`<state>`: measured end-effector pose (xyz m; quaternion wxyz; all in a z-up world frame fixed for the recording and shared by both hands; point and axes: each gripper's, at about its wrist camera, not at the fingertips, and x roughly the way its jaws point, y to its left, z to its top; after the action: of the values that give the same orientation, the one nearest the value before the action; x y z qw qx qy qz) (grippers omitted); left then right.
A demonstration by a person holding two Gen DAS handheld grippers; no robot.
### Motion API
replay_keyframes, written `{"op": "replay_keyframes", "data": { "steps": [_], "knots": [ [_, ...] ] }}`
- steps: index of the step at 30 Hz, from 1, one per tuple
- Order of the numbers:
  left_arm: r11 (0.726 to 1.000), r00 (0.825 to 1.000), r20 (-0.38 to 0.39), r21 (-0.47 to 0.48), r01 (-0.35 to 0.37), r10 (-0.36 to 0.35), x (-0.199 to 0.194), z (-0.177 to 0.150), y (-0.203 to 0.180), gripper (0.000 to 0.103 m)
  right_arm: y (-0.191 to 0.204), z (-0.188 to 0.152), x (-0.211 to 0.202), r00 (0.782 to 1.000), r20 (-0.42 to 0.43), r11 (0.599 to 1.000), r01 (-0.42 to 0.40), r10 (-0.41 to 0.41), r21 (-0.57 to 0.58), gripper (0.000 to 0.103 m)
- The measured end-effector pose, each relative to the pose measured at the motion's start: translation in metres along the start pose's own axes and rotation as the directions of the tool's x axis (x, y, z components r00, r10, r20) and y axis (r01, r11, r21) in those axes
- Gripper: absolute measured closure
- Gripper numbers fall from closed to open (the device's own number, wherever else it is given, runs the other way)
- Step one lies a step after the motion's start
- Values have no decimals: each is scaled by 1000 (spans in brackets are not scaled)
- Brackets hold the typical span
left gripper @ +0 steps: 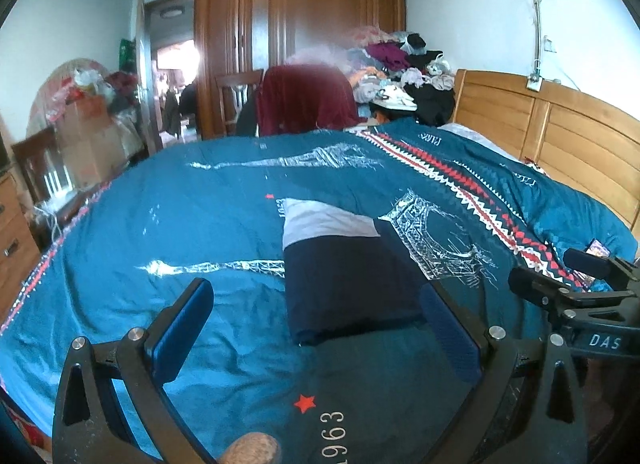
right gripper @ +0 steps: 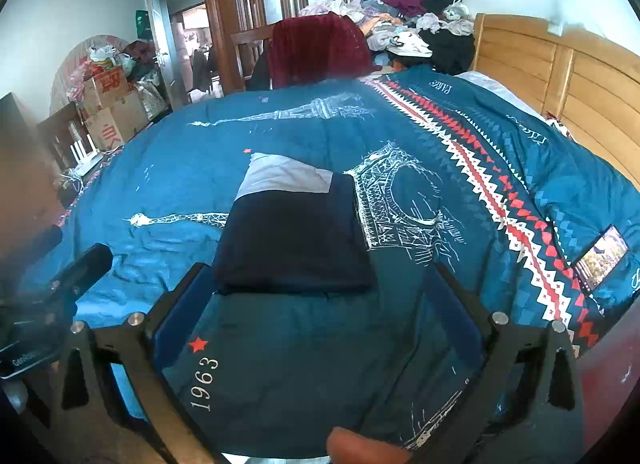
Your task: Fold large clothes
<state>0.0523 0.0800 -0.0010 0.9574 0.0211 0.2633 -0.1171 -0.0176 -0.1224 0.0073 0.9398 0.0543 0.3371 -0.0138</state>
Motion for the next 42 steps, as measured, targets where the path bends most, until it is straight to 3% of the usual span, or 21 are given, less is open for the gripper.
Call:
{"op": "replay_keyframes", "data": {
  "steps": [42],
  "knots": [
    [1000, 1000, -17, 3, 16, -16, 11, 2, -3, 0, -3, 9, 8, 1000, -22, 1000, -12, 12, 5, 0]
  ]
}}
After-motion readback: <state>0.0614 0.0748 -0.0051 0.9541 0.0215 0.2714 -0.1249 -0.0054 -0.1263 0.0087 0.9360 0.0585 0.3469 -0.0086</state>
